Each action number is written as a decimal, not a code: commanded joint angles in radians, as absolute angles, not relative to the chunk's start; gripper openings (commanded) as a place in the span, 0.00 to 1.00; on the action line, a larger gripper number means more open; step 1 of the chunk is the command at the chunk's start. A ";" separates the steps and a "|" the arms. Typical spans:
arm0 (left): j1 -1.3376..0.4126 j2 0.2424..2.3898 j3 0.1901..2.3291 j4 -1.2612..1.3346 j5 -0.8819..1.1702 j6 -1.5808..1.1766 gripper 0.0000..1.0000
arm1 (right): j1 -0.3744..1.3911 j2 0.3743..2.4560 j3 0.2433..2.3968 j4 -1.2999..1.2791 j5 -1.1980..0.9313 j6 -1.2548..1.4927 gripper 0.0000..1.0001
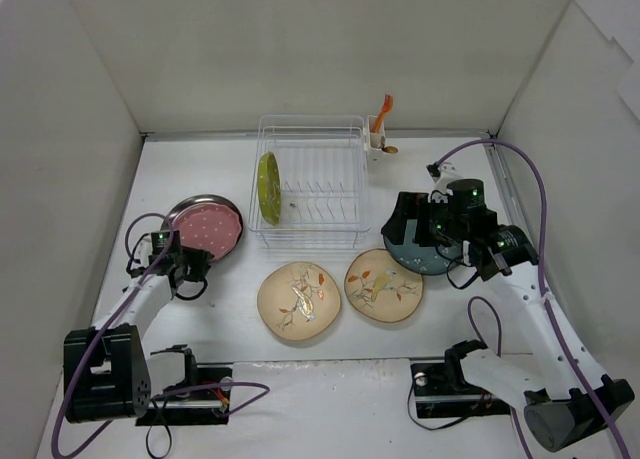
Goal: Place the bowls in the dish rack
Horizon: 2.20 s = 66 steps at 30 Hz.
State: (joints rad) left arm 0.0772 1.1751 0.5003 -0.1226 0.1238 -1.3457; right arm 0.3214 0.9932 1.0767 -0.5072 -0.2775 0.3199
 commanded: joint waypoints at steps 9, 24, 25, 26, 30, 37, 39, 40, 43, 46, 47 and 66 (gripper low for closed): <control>0.098 1.029 0.561 -0.277 0.087 -1.335 0.18 | 0.319 1.020 1.103 -0.482 -0.279 0.308 0.94; 0.137 1.012 0.698 -0.373 0.058 -1.217 0.00 | 0.319 1.009 1.106 -0.480 -0.281 0.314 0.94; 0.137 1.011 0.724 -0.382 0.051 -1.203 0.00 | 0.321 1.008 1.108 -0.480 -0.279 0.314 0.94; 0.137 1.011 0.742 -0.406 0.043 -1.194 0.00 | 0.321 1.008 1.109 -0.480 -0.279 0.313 0.94; 0.137 1.006 0.857 -0.471 0.005 -1.137 0.00 | 0.322 1.009 1.114 -0.482 -0.281 0.311 0.94; 0.137 1.020 1.035 -0.547 -0.101 -1.016 0.00 | 0.322 1.017 1.123 -0.482 -0.288 0.316 0.94; 0.137 1.031 1.102 -0.560 -0.113 -0.982 0.00 | 0.322 1.020 1.126 -0.482 -0.290 0.314 0.94; 0.137 1.034 1.123 -0.572 -0.129 -0.970 0.00 | 0.321 1.020 1.130 -0.482 -0.290 0.316 0.94; 0.123 1.045 1.218 -0.580 -0.167 -0.916 0.00 | 0.322 1.022 1.135 -0.480 -0.296 0.319 0.94; 0.095 1.072 1.333 -0.581 -0.183 -0.844 0.00 | 0.321 1.019 1.137 -0.482 -0.296 0.324 0.94; 0.081 1.094 1.391 -0.584 -0.183 -0.832 0.00 | 0.321 1.016 1.137 -0.482 -0.298 0.324 0.94; -0.468 1.457 2.002 -0.598 -0.546 -0.503 0.00 | 0.319 0.931 1.103 -0.489 -0.284 0.356 0.94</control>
